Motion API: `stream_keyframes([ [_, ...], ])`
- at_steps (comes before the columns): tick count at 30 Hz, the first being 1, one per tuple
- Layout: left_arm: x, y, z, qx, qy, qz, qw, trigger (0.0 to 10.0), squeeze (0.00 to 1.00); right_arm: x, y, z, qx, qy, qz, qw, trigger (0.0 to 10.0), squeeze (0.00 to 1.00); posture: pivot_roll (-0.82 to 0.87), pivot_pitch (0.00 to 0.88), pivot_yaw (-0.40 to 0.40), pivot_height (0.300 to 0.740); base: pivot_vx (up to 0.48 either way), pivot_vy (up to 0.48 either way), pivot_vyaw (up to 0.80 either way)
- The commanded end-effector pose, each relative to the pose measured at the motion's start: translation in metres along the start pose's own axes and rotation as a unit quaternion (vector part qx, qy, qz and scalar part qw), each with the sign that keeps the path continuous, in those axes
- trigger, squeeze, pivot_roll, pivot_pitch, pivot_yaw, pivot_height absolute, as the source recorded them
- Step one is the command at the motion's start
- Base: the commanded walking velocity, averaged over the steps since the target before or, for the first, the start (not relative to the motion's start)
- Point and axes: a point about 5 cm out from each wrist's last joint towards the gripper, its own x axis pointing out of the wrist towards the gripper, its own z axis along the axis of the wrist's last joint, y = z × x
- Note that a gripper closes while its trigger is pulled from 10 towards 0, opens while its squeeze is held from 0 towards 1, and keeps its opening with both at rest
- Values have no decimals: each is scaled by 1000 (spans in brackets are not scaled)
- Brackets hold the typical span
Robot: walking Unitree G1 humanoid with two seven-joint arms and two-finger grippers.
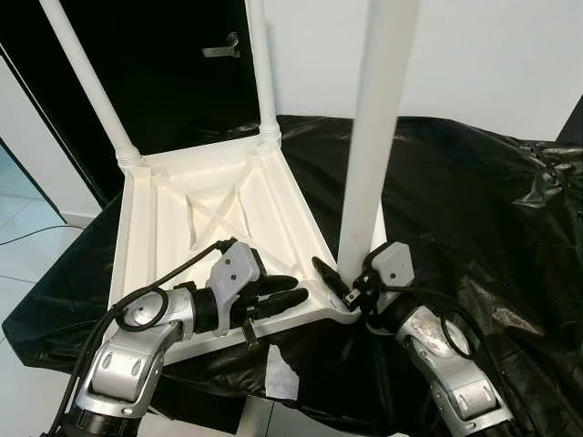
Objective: Building children table
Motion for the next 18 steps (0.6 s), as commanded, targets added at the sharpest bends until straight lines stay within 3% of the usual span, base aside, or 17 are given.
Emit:
stream_keyframes([
  [1,-4,8,3,10,2,45,999,10000,0,-13,6,-36,16,94,13,995,10000,0,27,0,57,740,0,0,0],
  [9,-4,9,4,11,3,44,999,10000,0,-16,1,-35,23,84,29,996,10000,0,27,0,64,740,0,0,0],
  [13,-3,10,5,12,2,43,999,10000,0,-16,-9,-30,14,74,66,995,10000,0,25,0,72,740,0,0,0],
  [15,-3,12,6,14,2,42,999,10000,0,-17,-20,-27,-14,74,111,991,10000,0,21,0,77,740,0,0,0],
  [18,-3,12,7,15,0,43,999,10000,0,-18,-24,-26,-19,74,131,989,10000,0,25,0,74,740,0,0,0],
])
